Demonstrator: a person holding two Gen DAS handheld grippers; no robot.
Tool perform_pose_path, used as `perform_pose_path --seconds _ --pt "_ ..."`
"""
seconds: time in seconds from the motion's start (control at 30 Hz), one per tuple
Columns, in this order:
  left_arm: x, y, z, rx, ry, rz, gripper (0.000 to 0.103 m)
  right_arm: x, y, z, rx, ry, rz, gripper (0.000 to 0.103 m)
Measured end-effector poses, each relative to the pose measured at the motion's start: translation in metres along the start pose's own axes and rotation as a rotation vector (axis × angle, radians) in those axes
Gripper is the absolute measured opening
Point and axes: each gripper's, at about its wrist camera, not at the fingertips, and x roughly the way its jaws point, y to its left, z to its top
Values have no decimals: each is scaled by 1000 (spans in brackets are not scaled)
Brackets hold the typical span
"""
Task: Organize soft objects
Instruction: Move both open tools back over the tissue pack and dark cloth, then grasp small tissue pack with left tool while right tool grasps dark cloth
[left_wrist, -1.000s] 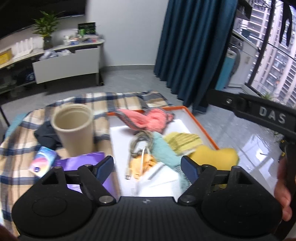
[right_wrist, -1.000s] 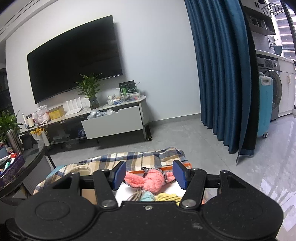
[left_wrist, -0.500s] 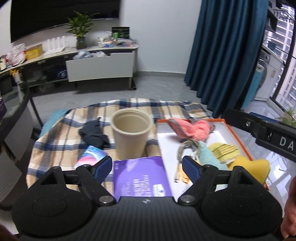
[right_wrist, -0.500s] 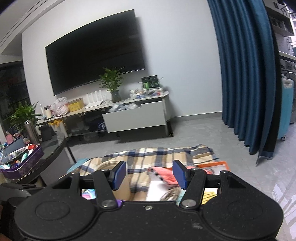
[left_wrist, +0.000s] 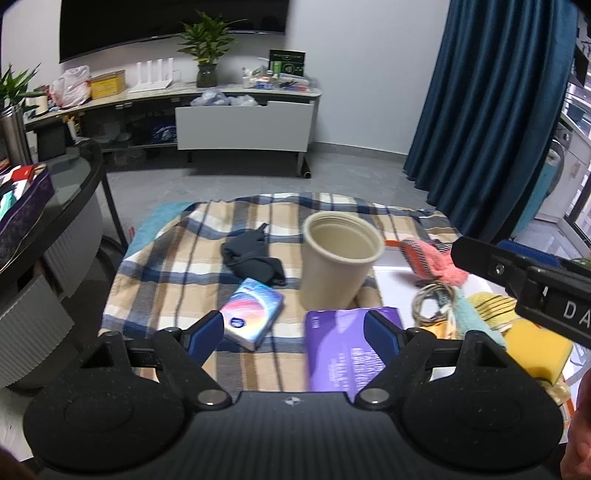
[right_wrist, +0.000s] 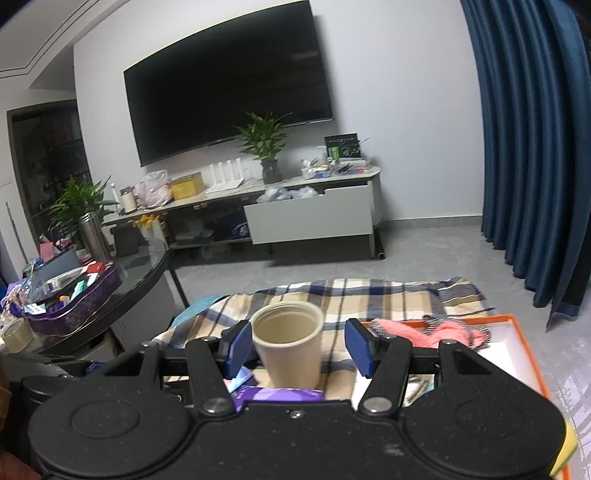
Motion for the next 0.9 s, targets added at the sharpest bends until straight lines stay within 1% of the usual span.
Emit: perform_pose_path --seconds 0.2,0.53,0.8,0.9 --pt "3 19 -3 -36 12 20 85 9 17 -4 -22 24 26 68" --pt "14 46 -9 -60 41 49 85 25 32 -6 -42 58 52 68" --pt "44 57 -13 -9 90 42 85 36 33 -5 -48 70 59 68" --pt "57 57 -13 21 103 25 85 42 33 -4 -51 78 61 68"
